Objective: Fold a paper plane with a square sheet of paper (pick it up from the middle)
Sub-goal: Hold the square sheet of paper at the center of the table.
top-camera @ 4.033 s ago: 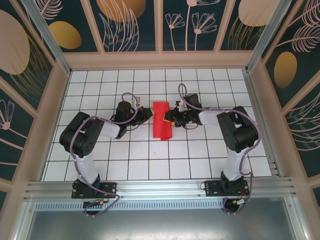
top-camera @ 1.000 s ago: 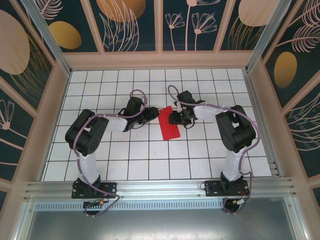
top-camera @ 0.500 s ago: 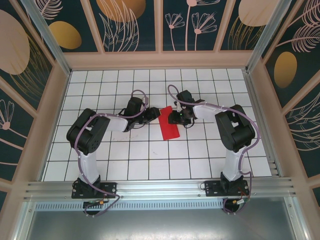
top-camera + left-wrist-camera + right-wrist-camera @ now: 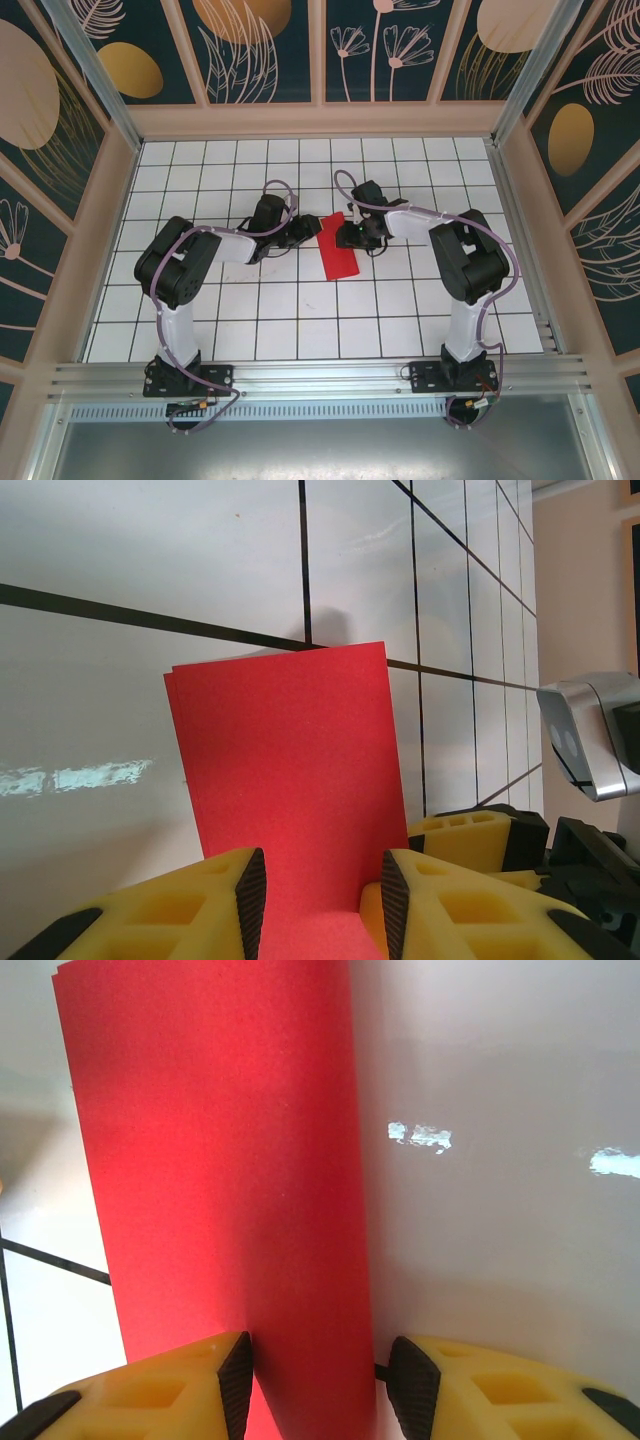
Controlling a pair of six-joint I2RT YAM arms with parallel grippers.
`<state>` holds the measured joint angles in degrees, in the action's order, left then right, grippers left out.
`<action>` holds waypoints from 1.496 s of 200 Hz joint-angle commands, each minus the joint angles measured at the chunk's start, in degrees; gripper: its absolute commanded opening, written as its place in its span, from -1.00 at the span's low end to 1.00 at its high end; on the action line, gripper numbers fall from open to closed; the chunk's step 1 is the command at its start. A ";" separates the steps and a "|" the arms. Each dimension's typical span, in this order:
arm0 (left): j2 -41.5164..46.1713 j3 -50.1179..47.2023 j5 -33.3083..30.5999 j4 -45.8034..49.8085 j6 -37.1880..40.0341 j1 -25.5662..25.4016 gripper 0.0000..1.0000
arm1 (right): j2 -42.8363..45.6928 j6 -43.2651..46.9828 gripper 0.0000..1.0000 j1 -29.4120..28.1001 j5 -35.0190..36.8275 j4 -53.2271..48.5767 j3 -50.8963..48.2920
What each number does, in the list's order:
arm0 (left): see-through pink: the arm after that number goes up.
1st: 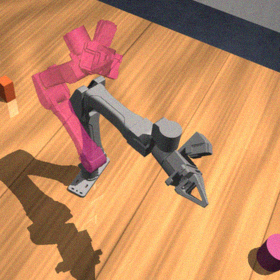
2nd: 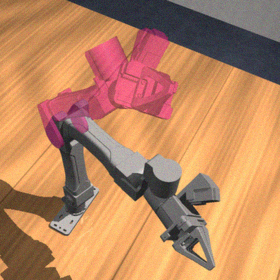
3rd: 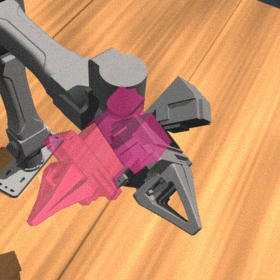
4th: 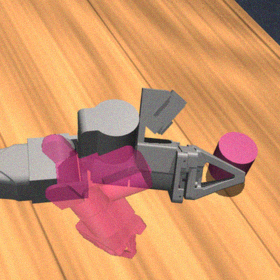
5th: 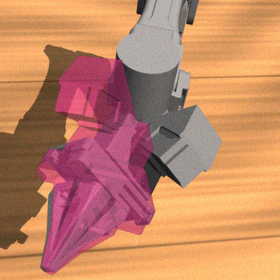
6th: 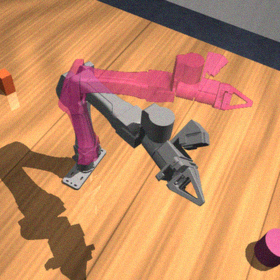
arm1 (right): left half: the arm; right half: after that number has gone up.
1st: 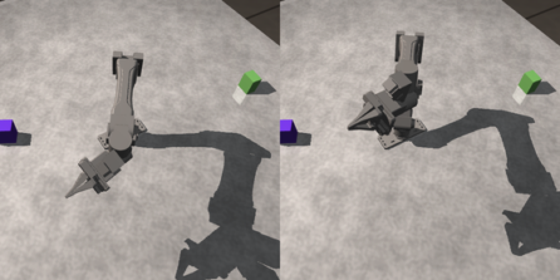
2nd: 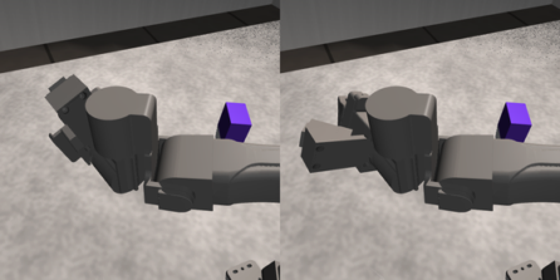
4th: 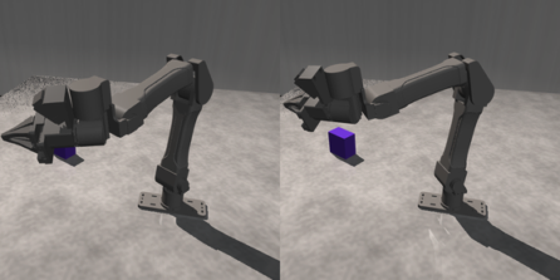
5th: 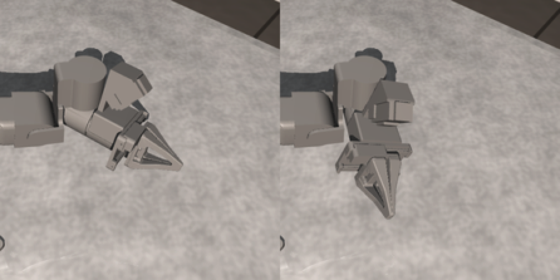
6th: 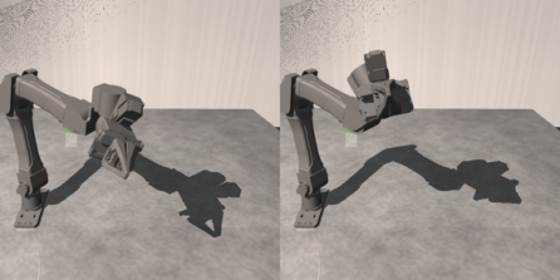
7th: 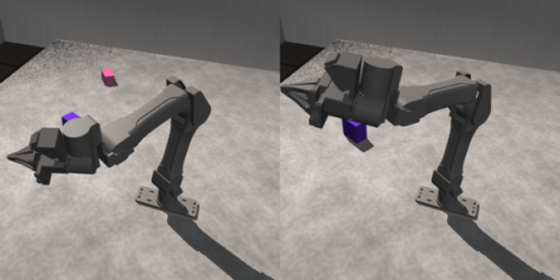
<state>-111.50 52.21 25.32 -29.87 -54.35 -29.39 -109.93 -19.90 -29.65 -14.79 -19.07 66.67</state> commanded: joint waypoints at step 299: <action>-1.15 2.02 0.68 -1.77 -1.73 -1.20 -0.28 | -6.88 -0.43 -0.07 -0.02 2.11 2.76 -5.01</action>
<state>-111.50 52.95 25.30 -30.26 -55.79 -30.35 -109.97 -21.39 -30.04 -13.41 -18.11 65.93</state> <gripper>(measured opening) 0.363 0.469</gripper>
